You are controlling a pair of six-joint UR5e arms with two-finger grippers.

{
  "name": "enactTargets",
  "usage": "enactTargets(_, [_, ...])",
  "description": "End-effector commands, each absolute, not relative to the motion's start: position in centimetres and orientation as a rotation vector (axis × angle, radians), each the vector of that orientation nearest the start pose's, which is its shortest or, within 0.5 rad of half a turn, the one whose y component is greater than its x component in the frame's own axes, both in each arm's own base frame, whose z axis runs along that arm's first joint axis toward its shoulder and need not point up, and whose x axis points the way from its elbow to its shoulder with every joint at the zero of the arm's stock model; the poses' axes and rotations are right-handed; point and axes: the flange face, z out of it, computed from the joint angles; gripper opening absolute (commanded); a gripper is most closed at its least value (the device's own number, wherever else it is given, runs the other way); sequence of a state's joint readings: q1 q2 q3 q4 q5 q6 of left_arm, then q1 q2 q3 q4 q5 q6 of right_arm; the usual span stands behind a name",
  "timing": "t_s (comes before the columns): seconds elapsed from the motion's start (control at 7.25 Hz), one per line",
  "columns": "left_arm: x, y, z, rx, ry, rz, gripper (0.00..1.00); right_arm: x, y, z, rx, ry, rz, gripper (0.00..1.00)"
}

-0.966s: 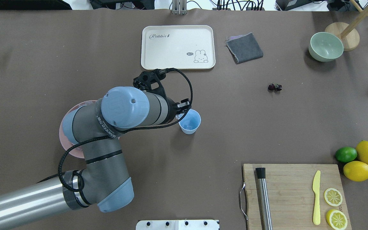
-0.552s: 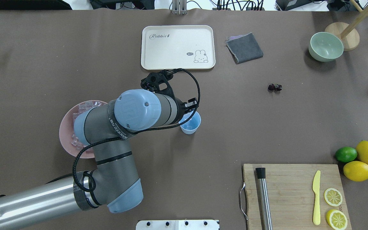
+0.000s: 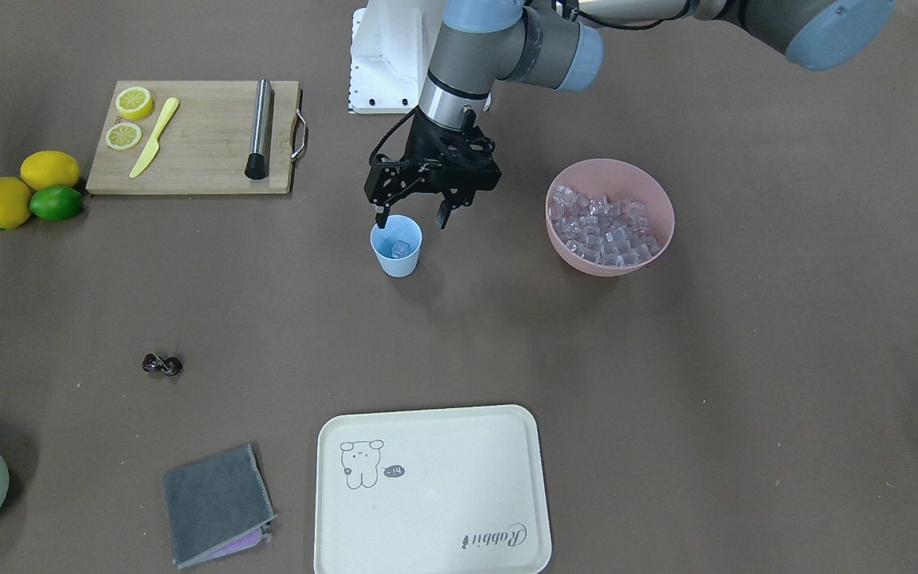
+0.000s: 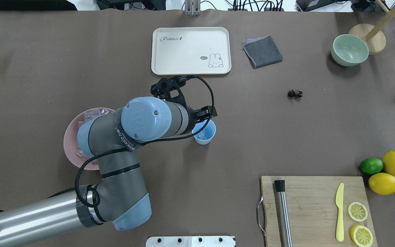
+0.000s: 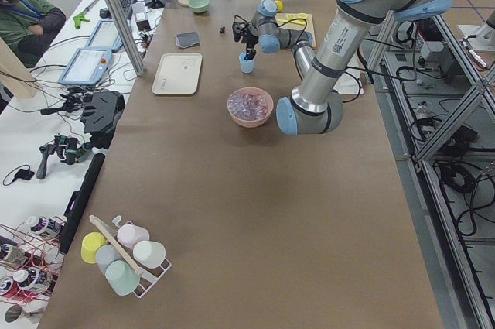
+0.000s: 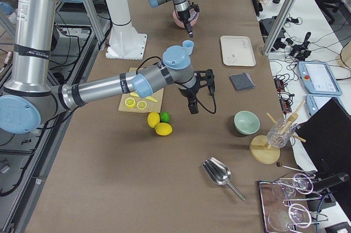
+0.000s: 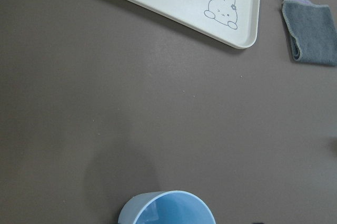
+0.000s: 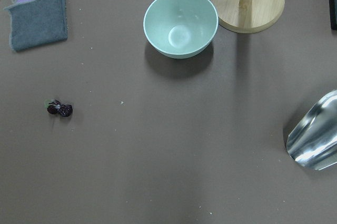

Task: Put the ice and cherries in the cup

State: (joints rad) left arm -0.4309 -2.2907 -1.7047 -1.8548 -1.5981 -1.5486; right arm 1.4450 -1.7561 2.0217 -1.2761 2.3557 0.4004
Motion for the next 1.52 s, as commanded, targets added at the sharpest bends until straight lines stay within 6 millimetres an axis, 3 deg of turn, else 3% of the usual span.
enactTargets(0.0, [49.8,-37.1,14.2,0.217,0.958,-0.156,0.98,0.9,-43.1,48.1,0.321,-0.876,0.031,1.0])
enactTargets(0.14, [46.4,-35.9,15.4,0.217,0.889,-0.093,0.98,0.9,-43.2,48.1,0.321,-0.876,0.031,1.0])
enactTargets(0.41, [41.2,-36.1,22.6,0.252,0.777,-0.011,0.98,0.9,-43.2,48.2,0.319,-0.875,0.032,1.0])
enactTargets(0.55, [40.6,-35.9,25.1,0.241,0.739,-0.008,0.98,0.9,-43.2,48.1,0.32,-0.875,0.032,1.0])
enactTargets(0.97, [41.2,-36.2,28.9,0.25,0.757,-0.014,0.98,0.9,-43.2,48.2,0.319,-0.875,0.032,1.0])
enactTargets(1.1, [41.4,-36.2,31.7,0.259,0.776,-0.012,0.98,0.9,-43.2,48.2,0.319,-0.875,0.032,1.0])
enactTargets(1.38, [41.9,-36.5,33.5,0.249,0.753,-0.014,0.97,0.9,-43.2,48.2,0.319,-0.875,0.032,1.0])
